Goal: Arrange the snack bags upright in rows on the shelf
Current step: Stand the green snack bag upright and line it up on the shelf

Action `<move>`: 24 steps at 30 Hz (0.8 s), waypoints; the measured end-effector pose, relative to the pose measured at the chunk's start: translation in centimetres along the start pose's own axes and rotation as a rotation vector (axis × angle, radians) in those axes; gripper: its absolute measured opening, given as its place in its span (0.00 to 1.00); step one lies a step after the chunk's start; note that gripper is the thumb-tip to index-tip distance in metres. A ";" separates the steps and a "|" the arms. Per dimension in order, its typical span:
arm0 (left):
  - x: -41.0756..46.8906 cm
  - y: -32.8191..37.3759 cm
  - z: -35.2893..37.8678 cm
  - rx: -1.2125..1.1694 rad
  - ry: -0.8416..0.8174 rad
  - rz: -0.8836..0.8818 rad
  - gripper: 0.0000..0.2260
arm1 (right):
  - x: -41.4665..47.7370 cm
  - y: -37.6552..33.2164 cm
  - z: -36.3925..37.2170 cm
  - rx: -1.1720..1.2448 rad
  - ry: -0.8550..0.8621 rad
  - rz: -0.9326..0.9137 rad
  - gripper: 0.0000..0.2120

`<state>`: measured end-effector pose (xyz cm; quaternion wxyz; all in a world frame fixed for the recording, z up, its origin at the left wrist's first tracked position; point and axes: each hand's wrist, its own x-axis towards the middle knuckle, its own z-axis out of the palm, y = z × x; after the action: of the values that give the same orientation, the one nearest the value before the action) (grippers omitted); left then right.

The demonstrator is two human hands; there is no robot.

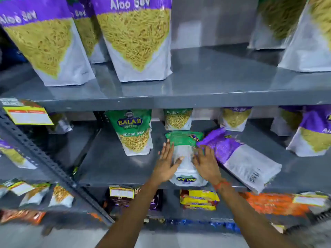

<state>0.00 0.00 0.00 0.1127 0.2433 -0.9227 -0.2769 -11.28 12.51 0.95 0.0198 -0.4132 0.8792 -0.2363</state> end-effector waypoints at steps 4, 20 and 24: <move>0.5 -1.6 1.3 -0.286 -0.163 -0.148 0.25 | 1.0 1.6 1.0 0.358 -0.011 0.266 0.09; 3.2 -1.3 -0.2 -0.616 0.504 -0.562 0.06 | 4.4 2.4 2.1 0.711 0.128 0.484 0.09; 4.6 -0.1 -2.4 -0.523 0.585 -0.373 0.06 | 6.4 1.4 0.2 0.900 0.361 0.383 0.06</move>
<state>-3.10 -3.51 2.26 0.3756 0.4372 -0.6909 -0.4364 -16.41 8.47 1.17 0.0864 -0.1482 0.7398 -0.6506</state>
